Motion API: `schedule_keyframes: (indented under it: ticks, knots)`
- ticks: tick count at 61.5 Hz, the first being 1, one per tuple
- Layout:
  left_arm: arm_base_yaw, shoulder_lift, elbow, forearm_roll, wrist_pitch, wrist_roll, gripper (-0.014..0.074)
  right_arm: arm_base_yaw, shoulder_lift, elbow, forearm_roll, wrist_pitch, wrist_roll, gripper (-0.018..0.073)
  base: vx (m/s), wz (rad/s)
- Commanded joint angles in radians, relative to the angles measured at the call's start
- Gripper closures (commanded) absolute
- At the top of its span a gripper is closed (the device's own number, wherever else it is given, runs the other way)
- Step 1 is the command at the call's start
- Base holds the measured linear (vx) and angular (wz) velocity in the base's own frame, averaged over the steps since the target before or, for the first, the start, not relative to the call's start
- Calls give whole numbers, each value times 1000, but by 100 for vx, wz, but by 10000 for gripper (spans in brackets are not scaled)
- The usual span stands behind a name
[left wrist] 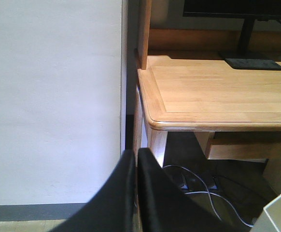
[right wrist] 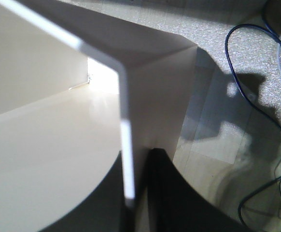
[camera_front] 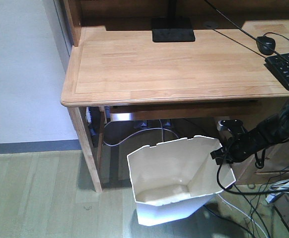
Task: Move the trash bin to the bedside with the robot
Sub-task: 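Lift the bin slightly and pull it out from under the desk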
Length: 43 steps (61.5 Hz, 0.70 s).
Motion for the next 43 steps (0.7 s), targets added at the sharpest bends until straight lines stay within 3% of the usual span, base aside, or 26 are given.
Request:
schedule_keyframes:
  ticks: [1,10,23,43]
  knots:
    - [0,-14,12,-4,-69,-6,602,-2,-129,47,58,172,-19,564,0,0]
    - [0,-14,12,-4,-69,-6,602,-2,-189,138,93,167,-46,564,0,0]
    - [0,-14,12,-4,-69,-6,602,-2,-263,241,242,164,-155,564,0,0]
    - [0,-14,12,-4,-69,-6,602,-2,-267,246,242,220,-170,564,0,0]
